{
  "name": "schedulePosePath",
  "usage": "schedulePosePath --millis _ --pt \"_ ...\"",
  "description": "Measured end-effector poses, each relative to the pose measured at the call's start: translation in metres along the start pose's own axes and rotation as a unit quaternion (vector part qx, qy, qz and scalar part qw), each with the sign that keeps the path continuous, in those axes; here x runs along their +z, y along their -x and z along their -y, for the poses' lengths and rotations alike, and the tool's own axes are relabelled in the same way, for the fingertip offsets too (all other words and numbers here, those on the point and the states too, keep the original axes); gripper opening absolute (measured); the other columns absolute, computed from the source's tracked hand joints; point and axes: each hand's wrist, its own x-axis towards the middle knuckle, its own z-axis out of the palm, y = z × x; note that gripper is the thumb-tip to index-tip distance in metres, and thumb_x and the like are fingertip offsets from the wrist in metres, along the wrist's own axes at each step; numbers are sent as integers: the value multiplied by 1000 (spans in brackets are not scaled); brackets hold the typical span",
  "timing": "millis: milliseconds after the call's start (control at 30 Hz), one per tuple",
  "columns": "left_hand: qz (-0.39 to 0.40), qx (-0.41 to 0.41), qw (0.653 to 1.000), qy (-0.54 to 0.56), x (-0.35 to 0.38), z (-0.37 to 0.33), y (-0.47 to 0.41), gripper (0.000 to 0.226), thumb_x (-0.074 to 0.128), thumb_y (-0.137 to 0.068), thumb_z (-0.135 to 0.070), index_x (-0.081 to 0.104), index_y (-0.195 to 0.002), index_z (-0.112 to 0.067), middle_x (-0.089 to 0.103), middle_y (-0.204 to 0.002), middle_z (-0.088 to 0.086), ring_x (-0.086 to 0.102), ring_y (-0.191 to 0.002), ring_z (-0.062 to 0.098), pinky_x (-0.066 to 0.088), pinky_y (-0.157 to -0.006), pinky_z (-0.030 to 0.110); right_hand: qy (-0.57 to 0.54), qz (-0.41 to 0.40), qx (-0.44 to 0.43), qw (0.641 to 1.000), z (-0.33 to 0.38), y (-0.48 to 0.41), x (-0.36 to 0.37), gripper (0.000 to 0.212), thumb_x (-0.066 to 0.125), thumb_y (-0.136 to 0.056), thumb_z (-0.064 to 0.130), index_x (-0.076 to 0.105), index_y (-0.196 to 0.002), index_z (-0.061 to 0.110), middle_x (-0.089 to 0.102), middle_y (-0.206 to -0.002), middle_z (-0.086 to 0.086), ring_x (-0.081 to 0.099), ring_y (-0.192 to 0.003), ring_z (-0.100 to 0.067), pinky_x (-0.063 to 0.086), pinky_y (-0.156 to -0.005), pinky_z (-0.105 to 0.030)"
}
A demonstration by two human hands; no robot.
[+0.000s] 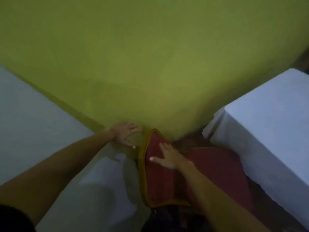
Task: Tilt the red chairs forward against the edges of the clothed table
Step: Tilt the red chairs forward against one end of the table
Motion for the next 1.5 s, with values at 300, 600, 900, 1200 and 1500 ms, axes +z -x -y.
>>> schedulePosePath --millis 300,600,900,1200,1500 --pt "-35 172 983 -63 15 17 -60 109 43 -76 -86 0 -158 -27 1 -164 13 7 -151 30 1 -121 42 -108 24 44 993 38 -1 77 122 41 -79 86 -17 -155 10 -14 -164 -14 1 -152 -30 14 -121 -48" --pt "-63 248 962 -89 21 24 -88 105 34 -75 -91 20 -156 -24 10 -164 11 8 -151 31 6 -122 48 -124 -8 54 991 40 1 102 120 38 -79 88 -23 -153 17 -20 -164 -8 1 -152 -30 16 -121 -52" --pt "-44 268 953 -132 20 10 -104 120 13 -66 -97 21 -156 -18 16 -162 15 6 -150 35 1 -120 48 -127 -30 86 988 52 -4 107 116 55 -82 67 -17 -155 13 -13 -164 -16 4 -151 -37 19 -119 -51" --pt "-14 220 970 -104 6 -21 -82 122 18 -62 -99 22 -155 -22 14 -163 11 4 -151 30 2 -121 48 -87 -36 52 994 38 24 112 109 52 -88 62 -13 -155 6 -8 -164 -22 7 -150 -41 12 -121 -48" --pt "-39 174 983 -45 20 -109 -59 111 38 -72 -93 26 -154 -19 18 -162 11 5 -151 28 2 -122 42 -65 -16 18 998 -25 96 133 114 32 -73 74 -10 -156 8 -3 -164 -22 10 -150 -40 16 -121 -51"
